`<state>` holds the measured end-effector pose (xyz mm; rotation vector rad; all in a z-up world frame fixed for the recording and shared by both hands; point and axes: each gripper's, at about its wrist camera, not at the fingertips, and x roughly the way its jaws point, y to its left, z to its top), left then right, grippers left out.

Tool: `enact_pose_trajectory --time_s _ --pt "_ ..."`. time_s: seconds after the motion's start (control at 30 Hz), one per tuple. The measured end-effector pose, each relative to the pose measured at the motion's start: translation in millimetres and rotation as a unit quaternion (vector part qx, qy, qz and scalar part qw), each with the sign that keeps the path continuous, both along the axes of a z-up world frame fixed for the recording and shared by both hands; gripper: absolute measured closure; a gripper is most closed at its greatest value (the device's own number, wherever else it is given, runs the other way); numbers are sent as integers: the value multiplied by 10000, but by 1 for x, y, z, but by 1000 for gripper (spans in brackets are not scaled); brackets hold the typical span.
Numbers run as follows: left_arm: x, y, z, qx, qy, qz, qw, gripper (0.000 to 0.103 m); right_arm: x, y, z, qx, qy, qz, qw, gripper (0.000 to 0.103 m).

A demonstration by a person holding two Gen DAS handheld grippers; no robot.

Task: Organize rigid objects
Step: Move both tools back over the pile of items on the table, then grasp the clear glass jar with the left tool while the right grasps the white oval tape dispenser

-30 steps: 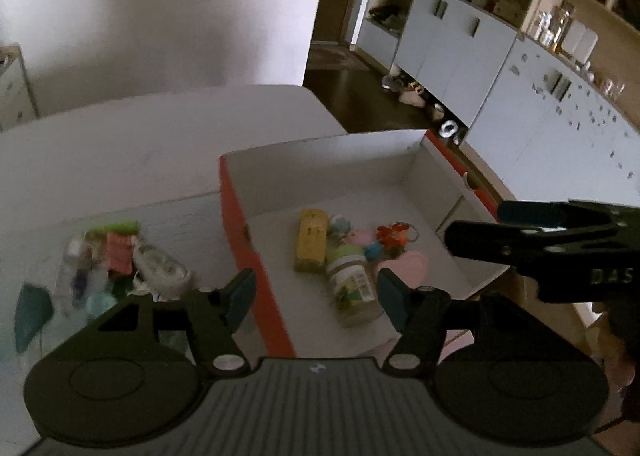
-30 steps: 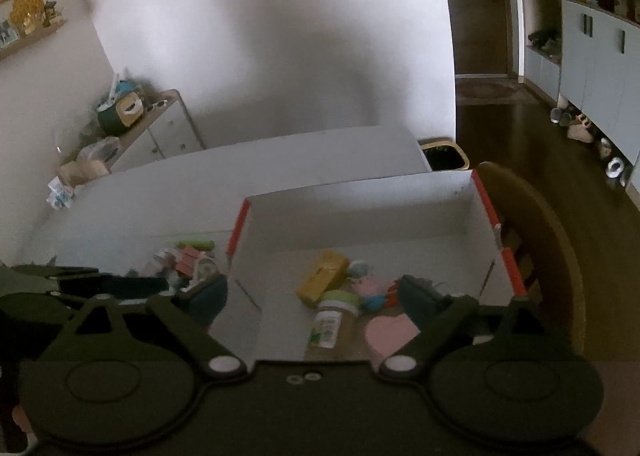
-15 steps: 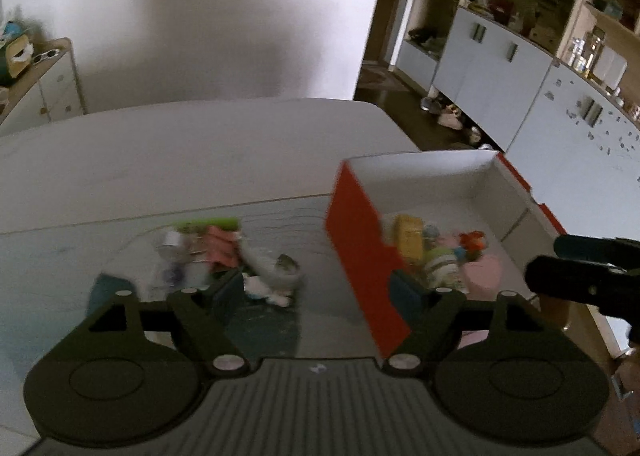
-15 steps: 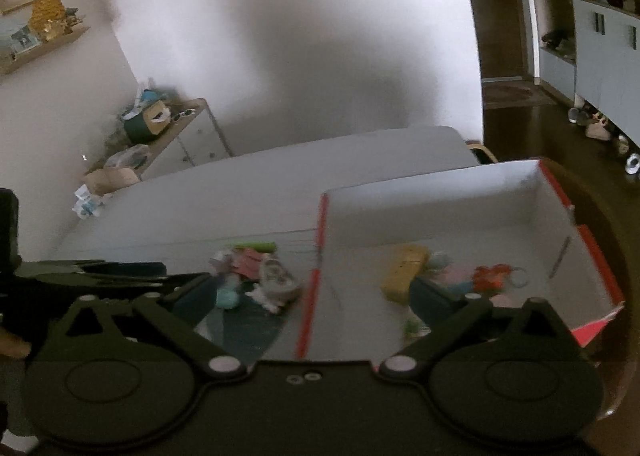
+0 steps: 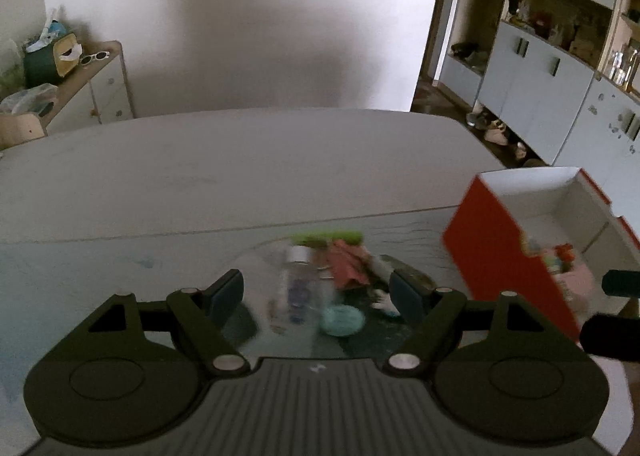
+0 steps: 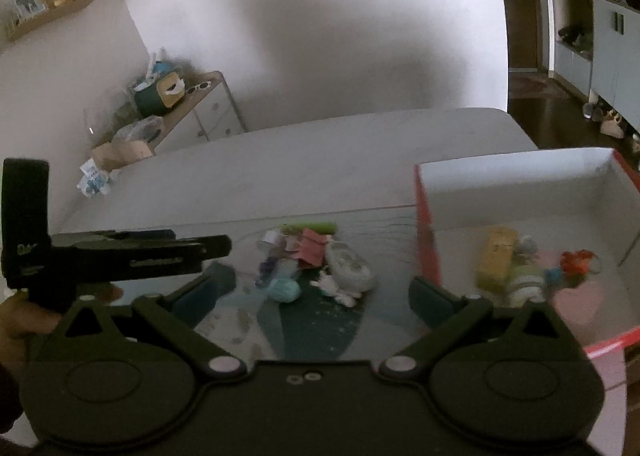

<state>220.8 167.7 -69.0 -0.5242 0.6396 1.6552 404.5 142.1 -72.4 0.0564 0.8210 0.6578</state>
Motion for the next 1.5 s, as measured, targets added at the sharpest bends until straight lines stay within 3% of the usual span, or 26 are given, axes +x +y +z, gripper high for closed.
enact_pose_trajectory --time_s 0.27,0.57,0.73,1.07,1.5 --pt "-35 23 -18 -219 -38 -158 9996 23 3 53 -22 -572 -243 -11 9981 1" --pt "-56 43 -39 -461 -145 -273 9985 23 24 80 -54 -1021 -23 -79 9947 5" --pt "-62 53 -46 -535 -313 -441 9971 23 40 83 -66 -980 268 -362 9942 19" --pt "-65 63 -61 -542 -356 -309 9974 23 63 77 -90 -951 587 -1085 9878 28" --pt "-58 81 -83 -749 -452 -522 9948 24 80 79 -108 -973 715 -1279 9844 36"
